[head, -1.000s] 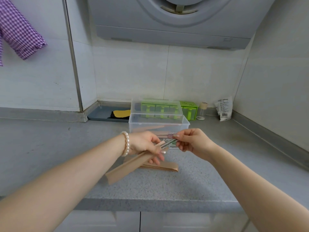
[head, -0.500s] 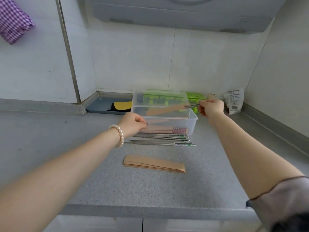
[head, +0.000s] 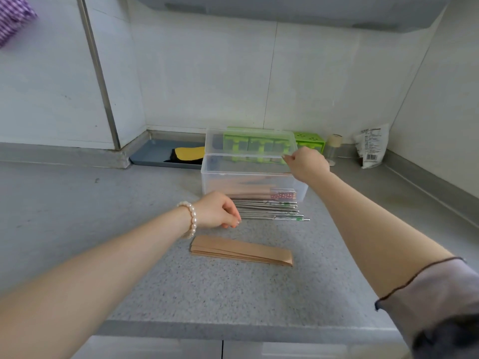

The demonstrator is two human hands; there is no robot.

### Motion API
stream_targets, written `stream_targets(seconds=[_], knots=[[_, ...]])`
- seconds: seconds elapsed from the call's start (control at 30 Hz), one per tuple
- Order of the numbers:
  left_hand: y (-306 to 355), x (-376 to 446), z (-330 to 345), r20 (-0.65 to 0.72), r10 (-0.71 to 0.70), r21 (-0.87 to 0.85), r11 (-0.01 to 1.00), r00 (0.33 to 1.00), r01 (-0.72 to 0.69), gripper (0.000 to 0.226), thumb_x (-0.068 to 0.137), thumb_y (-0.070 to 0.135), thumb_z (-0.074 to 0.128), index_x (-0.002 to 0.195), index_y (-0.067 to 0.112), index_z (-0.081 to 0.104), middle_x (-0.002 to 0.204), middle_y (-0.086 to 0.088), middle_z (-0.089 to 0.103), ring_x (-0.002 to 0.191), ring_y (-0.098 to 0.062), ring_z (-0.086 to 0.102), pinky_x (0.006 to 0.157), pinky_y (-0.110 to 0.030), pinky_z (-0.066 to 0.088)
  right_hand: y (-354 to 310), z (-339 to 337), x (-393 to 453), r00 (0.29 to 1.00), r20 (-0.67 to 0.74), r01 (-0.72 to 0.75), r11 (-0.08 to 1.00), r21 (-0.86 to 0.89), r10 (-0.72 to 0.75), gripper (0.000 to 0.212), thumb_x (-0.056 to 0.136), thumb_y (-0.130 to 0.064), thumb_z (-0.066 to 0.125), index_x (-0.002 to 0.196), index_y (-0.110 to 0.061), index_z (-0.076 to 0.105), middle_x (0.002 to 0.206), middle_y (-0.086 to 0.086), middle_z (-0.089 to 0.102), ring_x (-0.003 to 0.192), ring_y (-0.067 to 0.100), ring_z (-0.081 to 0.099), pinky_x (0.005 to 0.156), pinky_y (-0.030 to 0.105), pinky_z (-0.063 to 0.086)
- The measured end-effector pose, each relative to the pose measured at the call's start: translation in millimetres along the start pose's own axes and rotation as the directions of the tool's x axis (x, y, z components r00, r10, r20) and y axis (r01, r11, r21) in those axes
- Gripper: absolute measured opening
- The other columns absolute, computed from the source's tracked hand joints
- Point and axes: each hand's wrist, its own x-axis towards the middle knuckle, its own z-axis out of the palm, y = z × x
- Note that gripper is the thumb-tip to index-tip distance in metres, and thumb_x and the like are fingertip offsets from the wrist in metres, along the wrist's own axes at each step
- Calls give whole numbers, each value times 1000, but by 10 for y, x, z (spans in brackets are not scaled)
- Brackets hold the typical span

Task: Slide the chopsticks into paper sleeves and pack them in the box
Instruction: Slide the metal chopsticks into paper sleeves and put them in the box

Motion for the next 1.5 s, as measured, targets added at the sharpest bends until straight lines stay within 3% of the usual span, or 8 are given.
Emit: stream_targets(seconds=[0.1,0.27,0.53,0.77,0.87,1.17,1.37,1.5], knots=[[17,-18,45,16,21,27,999,1000,-22,5,79,17,71,83,17,70,84,3,67,77,-7,60,73,-18,50,67,-30,-136,983,-82,175,977,122,-166,31,90,-28,56,70,-5,62,65,9,58,62,26,50,52,26,35],[47,-56,113,35,23,49,998,999,-25,16,69,22,80,79,22,68,79,9,64,78,-7,59,77,-22,51,277,106,-439,859,404,242,945,221,-315,5,79,-14,72,77,-12,67,63,-5,57,56,8,49,53,16,37],[27,-139,217,57,20,77,997,998,-24,35,63,32,83,92,18,70,95,1,68,89,-13,62,85,-27,52,487,347,-536,856,434,195,953,230,-280,10,76,-18,74,74,-17,64,68,-8,55,63,6,48,57,17,37],[99,-213,290,43,49,136,989,998,-54,33,65,26,83,94,17,69,88,9,62,80,-6,54,67,-14,42,488,250,-629,890,352,205,944,260,-290,7,85,-16,64,88,-10,64,72,-6,53,70,12,48,62,21,39],[109,-232,303,21,65,146,987,998,-68,25,66,23,82,85,19,67,82,10,60,74,-3,52,64,-14,42,541,74,-690,897,329,164,912,376,-296,6,88,-13,61,83,-10,58,75,1,62,72,18,57,72,29,47],[176,-306,189,-116,107,121,988,987,-93,19,73,23,77,67,21,59,74,8,59,74,-10,56,66,-18,46,620,-214,-1099,911,323,27,821,570,-255,22,90,-35,56,101,-16,59,64,-4,45,56,11,37,53,21,31],[341,-452,63,-196,157,125,983,968,-134,19,77,20,73,67,21,57,70,10,54,66,-6,50,56,-12,36,356,-240,-1372,887,401,-172,644,746,-228,39,76,-47,64,76,-9,55,48,-3,31,41,11,23,43,23,18],[425,-567,77,-275,242,146,967,930,-208,17,83,20,66,72,19,53,75,6,56,69,-8,53,61,-15,41,170,-245,-1499,867,486,-283,687,669,-116,45,83,-55,55,72,-12,51,47,-3,31,38,10,23,39,22,19]])
